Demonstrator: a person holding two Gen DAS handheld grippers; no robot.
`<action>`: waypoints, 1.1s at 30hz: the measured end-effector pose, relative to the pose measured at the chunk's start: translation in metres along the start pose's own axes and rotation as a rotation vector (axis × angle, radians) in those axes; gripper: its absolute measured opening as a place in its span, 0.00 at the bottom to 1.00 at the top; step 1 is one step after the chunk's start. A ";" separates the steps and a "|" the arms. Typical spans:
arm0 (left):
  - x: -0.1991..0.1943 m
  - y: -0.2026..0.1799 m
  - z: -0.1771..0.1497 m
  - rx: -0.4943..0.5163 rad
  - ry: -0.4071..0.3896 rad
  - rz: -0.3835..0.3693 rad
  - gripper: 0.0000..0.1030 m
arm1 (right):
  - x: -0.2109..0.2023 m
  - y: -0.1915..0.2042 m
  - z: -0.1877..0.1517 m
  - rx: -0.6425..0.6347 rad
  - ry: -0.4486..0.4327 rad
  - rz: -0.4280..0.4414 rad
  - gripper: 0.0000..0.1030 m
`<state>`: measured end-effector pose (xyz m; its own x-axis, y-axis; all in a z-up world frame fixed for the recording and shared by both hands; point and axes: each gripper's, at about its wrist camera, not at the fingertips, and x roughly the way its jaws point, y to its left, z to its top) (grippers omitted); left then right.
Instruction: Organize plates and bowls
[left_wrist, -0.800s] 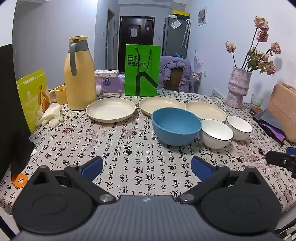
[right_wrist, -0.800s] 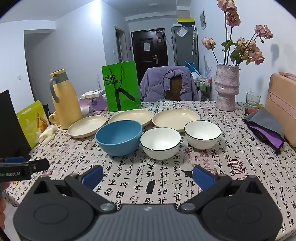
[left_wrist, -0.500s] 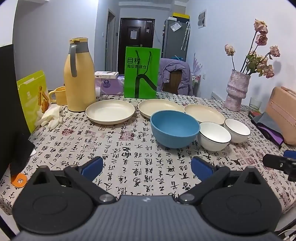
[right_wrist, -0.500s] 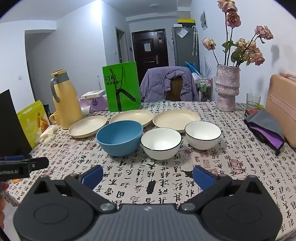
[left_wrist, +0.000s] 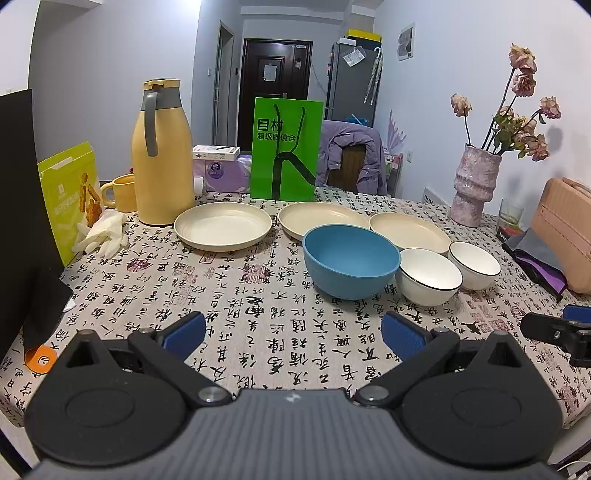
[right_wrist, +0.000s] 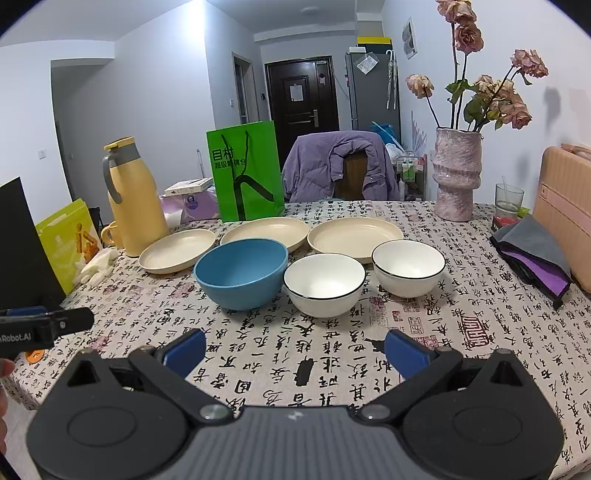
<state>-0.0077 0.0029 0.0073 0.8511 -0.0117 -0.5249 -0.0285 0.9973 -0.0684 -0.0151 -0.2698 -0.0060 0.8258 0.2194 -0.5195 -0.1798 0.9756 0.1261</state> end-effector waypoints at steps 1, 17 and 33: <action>0.000 0.000 0.000 0.000 0.000 0.001 1.00 | 0.000 0.000 0.000 0.000 0.000 0.001 1.00; -0.002 0.000 0.003 -0.009 -0.010 -0.002 1.00 | 0.001 0.000 -0.001 -0.004 0.002 0.009 1.00; -0.003 -0.002 0.004 -0.011 -0.015 0.000 1.00 | 0.001 0.002 -0.001 -0.005 0.002 0.014 1.00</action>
<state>-0.0077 0.0010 0.0122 0.8591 -0.0107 -0.5117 -0.0340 0.9964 -0.0779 -0.0149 -0.2673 -0.0068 0.8221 0.2326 -0.5196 -0.1938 0.9726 0.1286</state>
